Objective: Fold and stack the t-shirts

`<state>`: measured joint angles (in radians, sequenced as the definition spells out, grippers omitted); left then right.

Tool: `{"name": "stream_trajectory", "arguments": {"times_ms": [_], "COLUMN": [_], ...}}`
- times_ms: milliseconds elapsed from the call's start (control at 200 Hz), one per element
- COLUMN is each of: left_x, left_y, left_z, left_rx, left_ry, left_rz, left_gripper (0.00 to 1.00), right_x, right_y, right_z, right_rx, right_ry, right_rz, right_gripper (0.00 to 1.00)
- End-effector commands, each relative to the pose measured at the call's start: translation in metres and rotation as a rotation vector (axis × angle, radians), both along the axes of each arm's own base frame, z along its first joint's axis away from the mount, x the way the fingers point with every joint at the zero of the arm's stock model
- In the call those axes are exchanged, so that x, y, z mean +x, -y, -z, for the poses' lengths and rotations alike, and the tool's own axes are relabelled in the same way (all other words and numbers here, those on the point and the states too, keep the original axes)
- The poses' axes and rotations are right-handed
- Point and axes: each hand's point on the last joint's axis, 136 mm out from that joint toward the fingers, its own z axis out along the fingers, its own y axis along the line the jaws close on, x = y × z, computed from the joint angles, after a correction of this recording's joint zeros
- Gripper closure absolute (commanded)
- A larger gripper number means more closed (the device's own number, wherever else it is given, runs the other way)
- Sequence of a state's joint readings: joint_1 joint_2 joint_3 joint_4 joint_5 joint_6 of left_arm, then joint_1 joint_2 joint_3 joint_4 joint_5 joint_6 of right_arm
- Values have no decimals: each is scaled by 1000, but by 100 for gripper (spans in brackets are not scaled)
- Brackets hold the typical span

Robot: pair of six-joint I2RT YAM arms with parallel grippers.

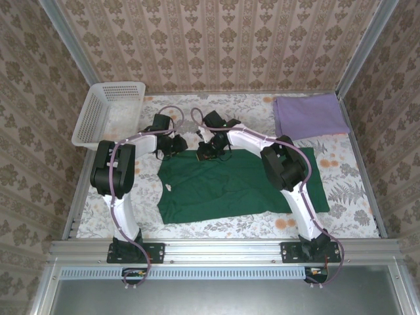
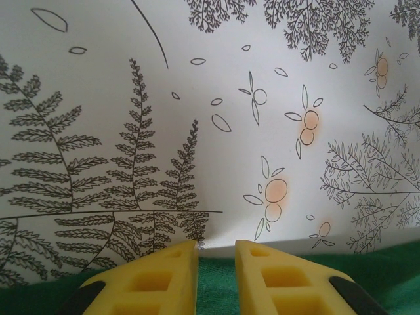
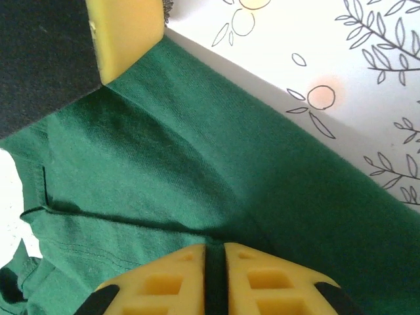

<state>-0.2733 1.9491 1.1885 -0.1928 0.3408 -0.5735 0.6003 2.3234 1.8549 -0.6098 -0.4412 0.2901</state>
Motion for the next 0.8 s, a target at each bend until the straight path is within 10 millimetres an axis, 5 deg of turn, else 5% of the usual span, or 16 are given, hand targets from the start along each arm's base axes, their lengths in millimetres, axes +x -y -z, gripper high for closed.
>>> {"name": "stream_trajectory", "arguments": {"times_ms": [0, 325, 790], "left_x": [-3, -2, -2], "left_y": [-5, -6, -6], "left_z": [6, 7, 8], "left_rx": [4, 13, 15], "left_ry": [-21, -28, -36], "left_rz": [-20, -26, -27], "left_gripper": [78, 79, 79], "right_x": [-7, -38, -88], "right_y": [0, 12, 35], "right_z": [-24, -40, -30], "right_rx": [20, 29, -19], "right_ry": [43, 80, 51], "right_rz": [-36, -112, -173], "right_gripper": [86, 86, 80]}}
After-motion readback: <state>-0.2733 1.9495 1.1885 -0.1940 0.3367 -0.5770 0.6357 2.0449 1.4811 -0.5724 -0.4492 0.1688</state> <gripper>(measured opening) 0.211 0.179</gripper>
